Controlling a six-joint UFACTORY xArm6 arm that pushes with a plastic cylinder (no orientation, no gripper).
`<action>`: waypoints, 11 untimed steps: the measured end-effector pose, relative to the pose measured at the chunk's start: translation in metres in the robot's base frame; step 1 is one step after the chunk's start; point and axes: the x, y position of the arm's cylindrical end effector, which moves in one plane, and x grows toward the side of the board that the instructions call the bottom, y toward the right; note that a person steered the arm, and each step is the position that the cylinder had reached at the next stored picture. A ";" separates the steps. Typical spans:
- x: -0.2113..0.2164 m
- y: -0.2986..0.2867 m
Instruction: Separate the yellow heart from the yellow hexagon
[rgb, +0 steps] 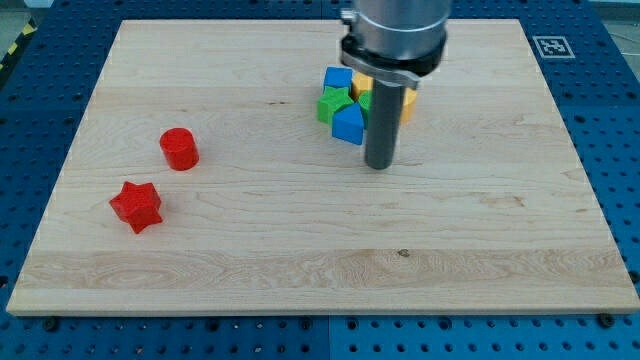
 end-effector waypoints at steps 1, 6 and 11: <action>-0.005 0.027; -0.115 0.008; -0.111 0.008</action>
